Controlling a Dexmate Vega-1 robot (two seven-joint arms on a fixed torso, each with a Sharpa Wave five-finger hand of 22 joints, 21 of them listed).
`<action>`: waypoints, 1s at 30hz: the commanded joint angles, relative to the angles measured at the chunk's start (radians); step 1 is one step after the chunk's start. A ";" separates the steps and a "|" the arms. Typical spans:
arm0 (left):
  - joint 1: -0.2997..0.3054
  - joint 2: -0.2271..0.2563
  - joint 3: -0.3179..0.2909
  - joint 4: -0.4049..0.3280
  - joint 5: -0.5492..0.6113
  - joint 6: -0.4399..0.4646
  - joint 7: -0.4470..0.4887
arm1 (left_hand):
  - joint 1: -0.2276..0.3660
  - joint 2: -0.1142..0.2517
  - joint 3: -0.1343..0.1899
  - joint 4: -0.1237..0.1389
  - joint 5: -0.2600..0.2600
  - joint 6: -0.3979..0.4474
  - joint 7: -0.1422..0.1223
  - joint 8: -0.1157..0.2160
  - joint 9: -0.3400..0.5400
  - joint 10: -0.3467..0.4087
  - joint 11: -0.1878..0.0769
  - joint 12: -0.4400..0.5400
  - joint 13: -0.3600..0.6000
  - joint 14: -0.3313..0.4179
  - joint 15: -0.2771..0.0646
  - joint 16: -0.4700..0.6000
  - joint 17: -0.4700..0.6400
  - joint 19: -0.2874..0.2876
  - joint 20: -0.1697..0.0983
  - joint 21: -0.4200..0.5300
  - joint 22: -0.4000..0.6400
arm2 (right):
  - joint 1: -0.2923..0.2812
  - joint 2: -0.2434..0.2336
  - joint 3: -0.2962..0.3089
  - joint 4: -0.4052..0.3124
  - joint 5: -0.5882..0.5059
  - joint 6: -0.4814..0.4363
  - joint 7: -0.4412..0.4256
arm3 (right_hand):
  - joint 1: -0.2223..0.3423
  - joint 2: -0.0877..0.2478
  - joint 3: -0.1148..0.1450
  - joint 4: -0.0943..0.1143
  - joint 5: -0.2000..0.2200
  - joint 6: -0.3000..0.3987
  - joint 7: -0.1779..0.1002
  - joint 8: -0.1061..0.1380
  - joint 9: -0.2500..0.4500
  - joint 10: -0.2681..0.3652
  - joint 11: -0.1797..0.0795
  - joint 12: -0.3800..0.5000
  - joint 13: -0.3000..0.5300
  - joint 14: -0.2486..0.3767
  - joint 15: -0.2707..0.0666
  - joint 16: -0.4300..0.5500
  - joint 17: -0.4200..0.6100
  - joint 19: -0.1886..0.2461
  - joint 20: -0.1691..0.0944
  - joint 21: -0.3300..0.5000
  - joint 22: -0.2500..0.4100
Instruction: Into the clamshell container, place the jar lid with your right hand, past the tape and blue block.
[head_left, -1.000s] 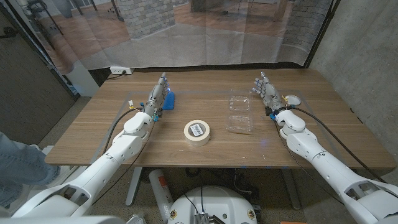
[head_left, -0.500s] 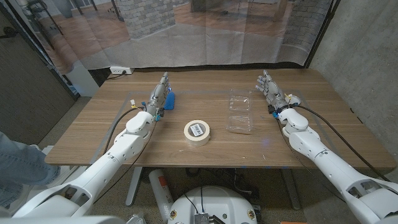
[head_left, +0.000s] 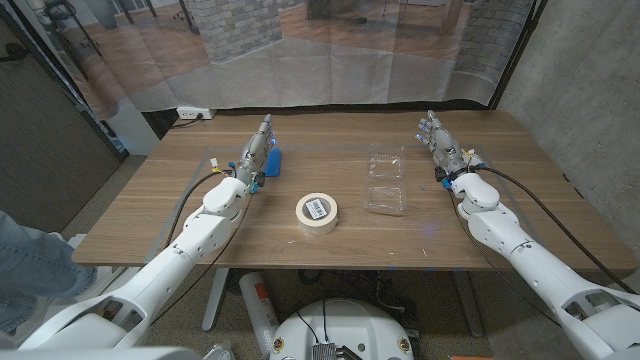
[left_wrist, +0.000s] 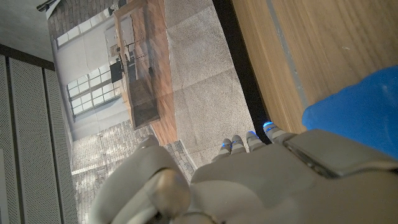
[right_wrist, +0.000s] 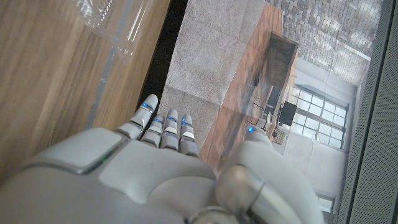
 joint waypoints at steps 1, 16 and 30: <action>0.009 0.015 -0.006 -0.004 -0.004 -0.014 -0.024 | 0.008 0.002 -0.001 -0.005 0.004 0.003 -0.005 0.005 0.004 0.004 -0.008 0.001 0.001 -0.035 -0.002 -0.001 0.001 -0.076 -0.036 -0.002 0.001 | -0.012 -0.015 0.002 -0.039 -0.044 0.009 -0.050 | 0.016 -0.001 0.005 -0.007 -0.004 0.007 -0.001 0.002 0.004 0.009 0.001 -0.003 0.002 0.008 -0.002 0.001 -0.001 0.008 -0.037 -0.008 0.005; 0.027 0.041 -0.016 -0.042 0.005 -0.011 -0.015 | 0.015 0.005 -0.006 -0.010 0.006 0.030 0.000 0.011 0.004 0.041 -0.008 0.009 0.001 0.000 0.000 0.005 0.001 -0.045 -0.030 0.002 0.002 | -0.043 -0.048 0.016 -0.096 -0.079 0.002 -0.096 | 0.024 0.000 0.005 -0.013 -0.007 0.015 -0.008 0.003 0.004 0.019 0.001 -0.006 0.002 0.013 -0.005 -0.001 0.000 0.013 -0.036 -0.018 0.006; 0.033 0.046 -0.015 -0.044 0.001 -0.007 -0.023 | 0.018 0.007 -0.008 -0.012 0.006 0.037 -0.001 0.011 0.004 0.043 -0.008 0.007 0.001 0.004 0.002 0.003 0.002 -0.045 -0.025 -0.002 0.003 | -0.080 -0.087 0.036 -0.148 -0.100 -0.033 -0.138 | 0.026 0.002 0.005 -0.015 -0.010 0.022 -0.018 0.003 0.004 0.024 -0.002 -0.009 0.002 0.024 -0.004 0.001 0.002 0.022 -0.034 -0.026 0.006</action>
